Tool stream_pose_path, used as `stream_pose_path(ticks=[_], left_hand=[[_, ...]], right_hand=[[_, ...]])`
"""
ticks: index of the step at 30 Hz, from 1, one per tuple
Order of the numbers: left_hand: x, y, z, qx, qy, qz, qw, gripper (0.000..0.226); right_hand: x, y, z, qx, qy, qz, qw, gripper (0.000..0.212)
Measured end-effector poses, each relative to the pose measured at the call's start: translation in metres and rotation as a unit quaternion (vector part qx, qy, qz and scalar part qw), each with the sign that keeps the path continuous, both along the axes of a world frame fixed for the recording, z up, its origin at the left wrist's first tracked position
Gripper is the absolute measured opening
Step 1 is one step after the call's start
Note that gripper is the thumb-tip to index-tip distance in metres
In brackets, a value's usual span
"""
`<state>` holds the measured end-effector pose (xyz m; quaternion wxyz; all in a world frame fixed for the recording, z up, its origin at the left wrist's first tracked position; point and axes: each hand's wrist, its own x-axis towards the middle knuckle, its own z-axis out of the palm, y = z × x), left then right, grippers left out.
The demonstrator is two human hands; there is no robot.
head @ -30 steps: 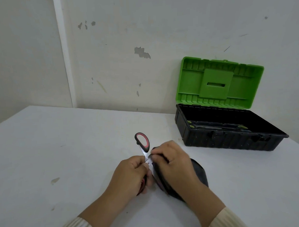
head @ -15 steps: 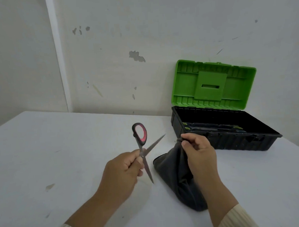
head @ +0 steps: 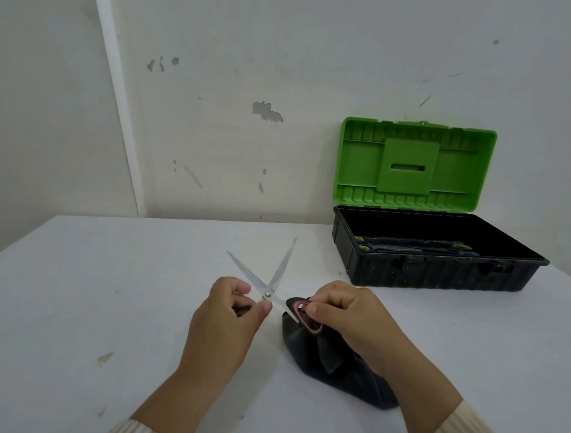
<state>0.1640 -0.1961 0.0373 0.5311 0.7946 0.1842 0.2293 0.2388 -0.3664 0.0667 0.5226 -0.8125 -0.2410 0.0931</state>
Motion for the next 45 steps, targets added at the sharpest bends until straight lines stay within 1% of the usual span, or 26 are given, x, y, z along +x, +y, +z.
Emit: stream_pose_path(ticks=[1,2,4,6,8,10,11,13,14,15,16,18,20,21,24,26,28,29,32,33,36,38,40,41,43,45], left_hand=[[0.000,0.004,0.002,-0.067,0.029,-0.036,0.997,0.009],[0.000,0.007,0.003,-0.121,0.056,-0.077,0.988,0.010],[-0.002,0.011,0.004,-0.175,0.096,-0.119,0.973,0.023],[-0.003,0.012,0.005,-0.188,0.099,-0.112,0.971,0.029],[-0.002,0.010,0.007,-0.190,0.100,-0.111,0.970,0.029],[-0.002,0.006,0.007,-0.204,0.107,-0.117,0.966,0.027],[-0.002,0.003,0.006,-0.216,0.109,-0.120,0.963,0.025],[-0.003,-0.004,0.005,-0.224,0.108,-0.129,0.960,0.022],[-0.003,-0.006,0.004,-0.218,0.108,-0.134,0.961,0.022],[-0.003,-0.008,0.002,-0.206,0.109,-0.135,0.963,0.024],[-0.002,-0.009,0.001,-0.189,0.111,-0.132,0.967,0.027],[-0.001,-0.010,0.000,-0.165,0.114,-0.125,0.972,0.031],[-0.001,-0.010,0.002,-0.162,0.103,-0.123,0.974,0.032],[-0.001,-0.010,0.003,-0.162,0.100,-0.125,0.974,0.032],[-0.002,-0.011,0.002,-0.161,0.099,-0.129,0.973,0.032],[-0.002,-0.012,0.002,-0.153,0.100,-0.128,0.975,0.033],[-0.002,-0.014,0.002,-0.149,0.100,-0.131,0.975,0.034],[-0.002,-0.014,0.002,-0.150,0.100,-0.132,0.975,0.034],[-0.003,-0.013,0.001,-0.153,0.100,-0.132,0.974,0.029],[-0.003,-0.012,0.002,-0.152,0.098,-0.133,0.974,0.028],[-0.004,-0.011,0.004,-0.140,0.107,-0.151,0.973,0.031],[-0.004,-0.011,0.005,-0.136,0.129,-0.159,0.969,0.034],[-0.004,-0.008,0.006,-0.151,0.132,-0.151,0.968,0.033],[-0.004,-0.005,0.007,-0.160,0.130,-0.143,0.968,0.031],[-0.004,-0.002,0.007,-0.175,0.130,-0.130,0.967,0.028],[-0.004,-0.004,0.007,-0.177,0.128,-0.131,0.967,0.030]], right_hand=[[0.001,-0.001,-0.001,-0.005,-0.006,0.003,1.000,0.010],[0.002,-0.001,-0.001,-0.015,-0.012,0.008,1.000,0.010],[0.003,-0.002,-0.005,-0.033,-0.016,0.021,0.999,0.011],[0.005,-0.002,-0.006,-0.022,-0.014,0.014,1.000,0.010],[0.010,-0.005,-0.006,0.004,-0.048,-0.039,0.998,0.011],[0.011,-0.006,0.000,0.010,-0.151,-0.109,0.982,0.022],[0.008,-0.006,0.002,0.023,-0.197,-0.118,0.973,0.030],[-0.003,0.001,0.002,0.033,-0.231,-0.075,0.970,0.041],[-0.008,0.008,-0.001,-0.004,-0.238,-0.030,0.971,0.039],[-0.014,0.016,-0.005,-0.057,-0.261,0.019,0.963,0.031],[-0.016,0.021,-0.010,-0.111,-0.313,0.043,0.942,0.023],[-0.006,0.025,-0.017,-0.115,-0.363,0.034,0.924,0.016],[-0.002,0.023,-0.016,-0.094,-0.350,-0.021,0.932,0.016],[-0.005,0.023,-0.015,-0.084,-0.339,-0.028,0.937,0.017],[-0.018,0.028,-0.016,-0.092,-0.314,0.049,0.944,0.019],[-0.012,0.028,-0.016,-0.081,-0.291,0.017,0.953,0.018],[-0.004,0.026,-0.016,-0.079,-0.301,-0.027,0.950,0.017],[-0.005,0.025,-0.015,-0.075,-0.299,-0.027,0.951,0.017],[-0.018,0.027,-0.020,-0.066,-0.269,0.025,0.961,0.020],[-0.018,0.028,-0.020,-0.063,-0.267,0.021,0.961,0.018],[0.006,0.020,-0.018,-0.045,-0.277,-0.086,0.956,0.013],[0.021,0.006,-0.014,-0.025,-0.245,-0.159,0.956,0.014],[0.023,-0.007,-0.010,0.011,-0.220,-0.209,0.953,0.019],[0.018,-0.009,-0.007,0.040,-0.221,-0.214,0.951,0.022],[0.004,-0.004,-0.004,0.076,-0.243,-0.173,0.951,0.022],[-0.012,0.011,-0.008,0.021,-0.261,-0.064,0.963,0.014]])
